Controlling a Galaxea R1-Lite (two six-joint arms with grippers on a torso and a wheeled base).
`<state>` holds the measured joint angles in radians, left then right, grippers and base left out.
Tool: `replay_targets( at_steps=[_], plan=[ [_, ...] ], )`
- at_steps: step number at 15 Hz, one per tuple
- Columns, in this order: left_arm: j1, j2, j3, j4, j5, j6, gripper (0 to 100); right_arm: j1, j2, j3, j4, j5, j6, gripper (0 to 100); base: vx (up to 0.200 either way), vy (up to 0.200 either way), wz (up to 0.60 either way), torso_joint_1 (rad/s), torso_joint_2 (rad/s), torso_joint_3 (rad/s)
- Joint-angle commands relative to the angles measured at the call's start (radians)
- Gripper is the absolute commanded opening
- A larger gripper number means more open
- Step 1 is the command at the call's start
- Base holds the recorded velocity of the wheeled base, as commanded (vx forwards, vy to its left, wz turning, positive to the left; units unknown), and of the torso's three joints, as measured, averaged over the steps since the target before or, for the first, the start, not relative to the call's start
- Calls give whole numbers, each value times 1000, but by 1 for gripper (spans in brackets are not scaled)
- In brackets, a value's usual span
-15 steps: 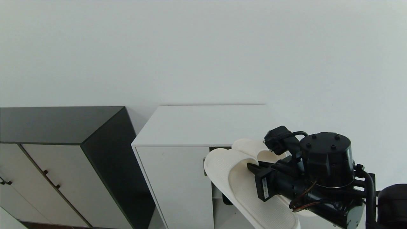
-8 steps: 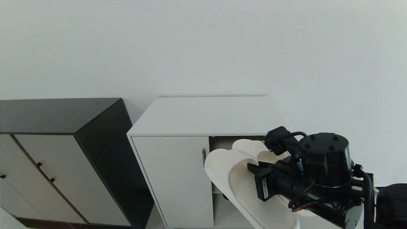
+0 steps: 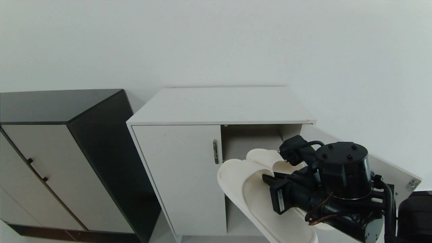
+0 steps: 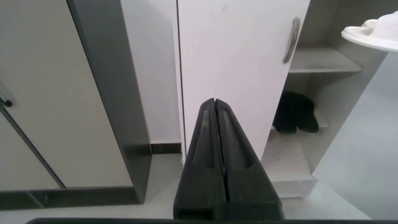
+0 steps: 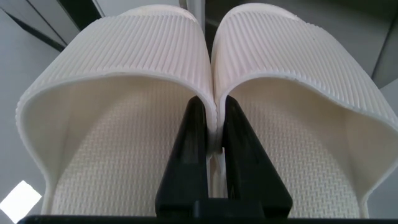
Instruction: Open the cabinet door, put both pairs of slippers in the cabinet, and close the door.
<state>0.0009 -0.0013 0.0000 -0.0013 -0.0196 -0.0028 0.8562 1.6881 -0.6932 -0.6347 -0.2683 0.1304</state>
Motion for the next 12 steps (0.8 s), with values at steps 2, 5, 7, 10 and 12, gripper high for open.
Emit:
replay_targets(
  at_steps=[2, 5, 7, 10, 12],
  plan=[
    [1, 1, 0, 0, 0, 0, 0, 0, 4, 0, 0, 0, 0, 0, 0, 0, 0, -186, 503, 315],
    [1, 1, 0, 0, 0, 0, 0, 0, 10, 1, 0, 0, 0, 0, 0, 0, 0, -175, 494, 321],
    [1, 1, 0, 0, 0, -2, 0, 0, 12, 3, 0, 0, -6, 0, 0, 0, 0, -156, 486, 330],
    [1, 1, 0, 1, 0, -2, 0, 0, 15, 4, 0, 0, -9, 0, 0, 0, 0, -134, 473, 330],
    [1, 1, 0, 0, 1, -2, 0, 0, 18, 6, 0, 0, -9, 0, 0, 0, 0, -122, 464, 342]
  ],
)
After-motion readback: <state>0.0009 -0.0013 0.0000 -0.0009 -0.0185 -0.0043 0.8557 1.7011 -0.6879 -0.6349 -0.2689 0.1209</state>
